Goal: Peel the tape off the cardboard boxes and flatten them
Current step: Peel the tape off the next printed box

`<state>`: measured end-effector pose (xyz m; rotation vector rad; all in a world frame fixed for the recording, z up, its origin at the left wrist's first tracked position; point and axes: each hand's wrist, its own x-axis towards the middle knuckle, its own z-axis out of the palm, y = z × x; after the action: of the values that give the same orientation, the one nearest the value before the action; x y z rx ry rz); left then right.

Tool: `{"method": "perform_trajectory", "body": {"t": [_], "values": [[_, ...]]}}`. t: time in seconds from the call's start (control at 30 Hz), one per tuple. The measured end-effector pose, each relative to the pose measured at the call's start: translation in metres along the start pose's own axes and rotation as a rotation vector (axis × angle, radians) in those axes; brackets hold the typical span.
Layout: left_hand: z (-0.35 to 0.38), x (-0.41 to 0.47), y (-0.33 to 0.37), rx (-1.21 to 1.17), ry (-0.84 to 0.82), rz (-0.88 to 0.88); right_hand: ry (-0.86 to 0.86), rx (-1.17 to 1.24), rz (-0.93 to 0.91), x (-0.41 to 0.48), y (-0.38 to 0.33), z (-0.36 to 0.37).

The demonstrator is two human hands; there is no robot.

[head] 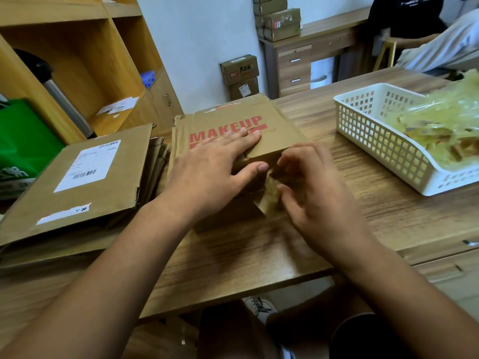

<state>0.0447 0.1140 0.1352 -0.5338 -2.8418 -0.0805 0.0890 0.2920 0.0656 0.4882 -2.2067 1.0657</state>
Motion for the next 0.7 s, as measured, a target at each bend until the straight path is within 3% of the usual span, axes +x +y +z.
{"method": "perform_trajectory", "body": {"t": [0.13, 0.3, 0.43, 0.53, 0.7], "values": [[-0.001, 0.000, 0.002, -0.003, -0.010, -0.008, 0.178, -0.039, 0.151, -0.009, 0.000, 0.011], [-0.002, -0.001, 0.003, 0.004, 0.005, -0.016, 0.062, 0.077, 0.187, -0.029, -0.008, 0.022], [-0.002, -0.001, 0.005, 0.011, 0.001, -0.033, -0.031, -0.042, 0.262, -0.036, -0.014, 0.029], [-0.002, -0.001, 0.006, 0.002, 0.003, -0.044, 0.000, -0.038, 0.290, -0.024, -0.006, 0.028], [-0.001, -0.001, 0.008, 0.017, 0.014, -0.063, 0.058, 0.021, 0.163, -0.028, 0.002, 0.022]]}}
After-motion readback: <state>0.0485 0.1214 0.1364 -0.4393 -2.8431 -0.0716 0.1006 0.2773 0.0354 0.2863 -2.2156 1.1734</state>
